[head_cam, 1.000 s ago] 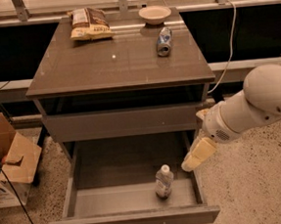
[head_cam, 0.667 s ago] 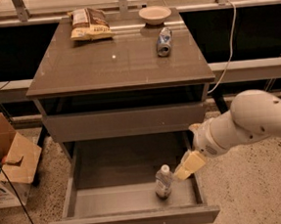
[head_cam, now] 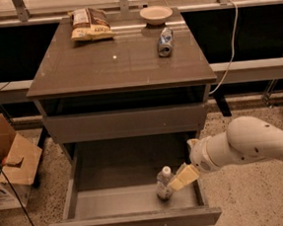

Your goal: Pick blue plastic bottle from middle drawer and place on counter

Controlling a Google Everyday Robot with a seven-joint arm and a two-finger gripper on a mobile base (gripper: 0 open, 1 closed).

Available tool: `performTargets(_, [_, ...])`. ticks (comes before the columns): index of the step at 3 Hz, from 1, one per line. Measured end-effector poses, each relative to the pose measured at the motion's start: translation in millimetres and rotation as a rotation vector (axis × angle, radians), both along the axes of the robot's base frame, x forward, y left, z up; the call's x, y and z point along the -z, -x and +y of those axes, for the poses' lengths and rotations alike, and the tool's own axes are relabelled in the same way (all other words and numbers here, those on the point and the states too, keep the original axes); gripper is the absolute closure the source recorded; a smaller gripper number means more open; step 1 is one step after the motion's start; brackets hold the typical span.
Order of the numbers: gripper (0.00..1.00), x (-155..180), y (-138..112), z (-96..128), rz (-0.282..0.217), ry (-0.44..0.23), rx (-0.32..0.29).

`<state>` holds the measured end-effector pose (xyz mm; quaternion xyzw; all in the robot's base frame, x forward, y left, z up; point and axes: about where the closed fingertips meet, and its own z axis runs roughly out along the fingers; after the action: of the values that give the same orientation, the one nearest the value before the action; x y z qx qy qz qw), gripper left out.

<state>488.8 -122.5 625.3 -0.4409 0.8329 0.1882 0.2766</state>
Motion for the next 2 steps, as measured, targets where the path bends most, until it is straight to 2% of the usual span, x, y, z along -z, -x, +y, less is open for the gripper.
performTargets(2, [0.00, 56, -7, 8, 0.070, -0.085, 0.090])
